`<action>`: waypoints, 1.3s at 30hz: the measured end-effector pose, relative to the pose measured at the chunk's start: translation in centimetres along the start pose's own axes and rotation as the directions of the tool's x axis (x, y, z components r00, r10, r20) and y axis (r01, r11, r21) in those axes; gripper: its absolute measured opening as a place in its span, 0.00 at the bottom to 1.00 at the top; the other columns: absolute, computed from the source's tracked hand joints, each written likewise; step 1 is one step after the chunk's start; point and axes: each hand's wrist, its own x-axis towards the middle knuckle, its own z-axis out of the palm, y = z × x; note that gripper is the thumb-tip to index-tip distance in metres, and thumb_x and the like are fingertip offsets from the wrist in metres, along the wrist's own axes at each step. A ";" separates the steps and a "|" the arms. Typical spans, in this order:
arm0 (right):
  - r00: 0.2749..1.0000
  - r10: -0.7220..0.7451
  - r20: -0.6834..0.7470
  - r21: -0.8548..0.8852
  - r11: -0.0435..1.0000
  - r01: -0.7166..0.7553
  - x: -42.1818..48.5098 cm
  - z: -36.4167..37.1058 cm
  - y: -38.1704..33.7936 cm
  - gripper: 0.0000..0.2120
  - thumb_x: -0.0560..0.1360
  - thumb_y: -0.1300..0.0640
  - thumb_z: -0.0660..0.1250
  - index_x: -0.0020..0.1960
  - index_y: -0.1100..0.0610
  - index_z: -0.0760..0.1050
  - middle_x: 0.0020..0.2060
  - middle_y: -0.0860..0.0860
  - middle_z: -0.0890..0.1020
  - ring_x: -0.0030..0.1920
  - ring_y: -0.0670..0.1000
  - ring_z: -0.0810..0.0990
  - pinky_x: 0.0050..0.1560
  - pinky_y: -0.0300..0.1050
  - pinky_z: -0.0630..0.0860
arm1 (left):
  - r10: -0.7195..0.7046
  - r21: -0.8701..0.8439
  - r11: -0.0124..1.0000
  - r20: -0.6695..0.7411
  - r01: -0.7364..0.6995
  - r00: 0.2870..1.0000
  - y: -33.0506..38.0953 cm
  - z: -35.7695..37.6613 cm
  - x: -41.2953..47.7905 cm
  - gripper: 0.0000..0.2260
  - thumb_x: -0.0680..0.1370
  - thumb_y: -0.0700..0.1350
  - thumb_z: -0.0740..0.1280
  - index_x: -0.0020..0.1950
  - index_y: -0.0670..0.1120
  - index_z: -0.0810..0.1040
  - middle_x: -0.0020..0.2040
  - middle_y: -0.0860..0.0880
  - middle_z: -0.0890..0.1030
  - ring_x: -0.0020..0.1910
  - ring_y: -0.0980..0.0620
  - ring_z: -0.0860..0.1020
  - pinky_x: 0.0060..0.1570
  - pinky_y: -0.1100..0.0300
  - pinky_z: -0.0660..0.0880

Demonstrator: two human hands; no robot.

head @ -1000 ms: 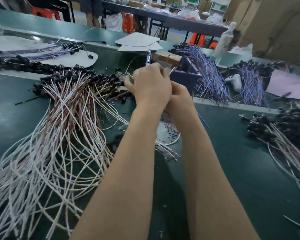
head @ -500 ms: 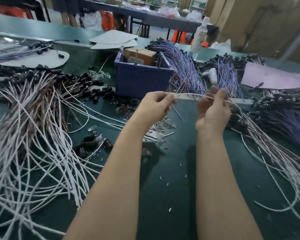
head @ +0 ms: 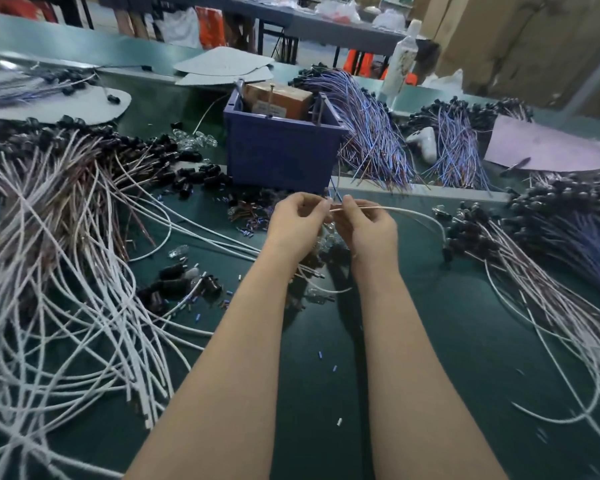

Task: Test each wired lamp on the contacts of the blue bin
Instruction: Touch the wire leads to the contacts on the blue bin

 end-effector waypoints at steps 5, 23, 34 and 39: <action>0.996 0.006 0.090 -0.049 0.999 -0.002 -0.1 -0.3 -0.3 0.07 0.76 0.60 0.67 0.39 0.58 0.76 0.31 0.49 0.79 0.29 0.43 0.75 0.32 0.34 0.74 | 0.073 0.037 0.997 -0.013 -0.072 0.997 0.0 -0.1 0.0 0.03 0.78 0.42 0.66 0.44 0.45 0.78 0.37 0.51 0.80 0.34 0.57 0.76 0.34 0.66 0.72; 0.983 0.146 -0.113 0.559 0.827 -0.059 0.5 -1.8 -1.6 0.09 0.77 0.62 0.65 0.38 0.59 0.76 0.25 0.48 0.81 0.27 0.42 0.79 0.29 0.32 0.76 | 0.254 0.204 0.947 0.002 -0.249 0.967 0.4 0.0 -0.6 0.08 0.81 0.45 0.62 0.49 0.43 0.79 0.33 0.51 0.79 0.35 0.55 0.77 0.45 0.58 0.75; 0.993 0.110 0.048 0.354 0.928 -0.120 0.2 -1.0 -0.8 0.08 0.78 0.57 0.65 0.41 0.56 0.78 0.31 0.47 0.82 0.35 0.46 0.80 0.39 0.36 0.75 | 0.224 0.219 0.943 0.135 -0.250 0.965 0.8 0.5 -1.1 0.11 0.82 0.46 0.60 0.50 0.44 0.81 0.24 0.55 0.68 0.24 0.58 0.64 0.28 0.61 0.63; 0.969 0.245 0.032 0.423 0.875 -0.235 0.2 -1.2 -1.1 0.20 0.77 0.41 0.61 0.43 0.58 0.78 0.28 0.49 0.81 0.28 0.45 0.77 0.29 0.35 0.75 | 0.251 0.207 0.950 -0.059 -0.234 0.966 0.6 0.1 -0.6 0.12 0.81 0.45 0.60 0.48 0.41 0.81 0.28 0.52 0.71 0.29 0.54 0.67 0.36 0.57 0.67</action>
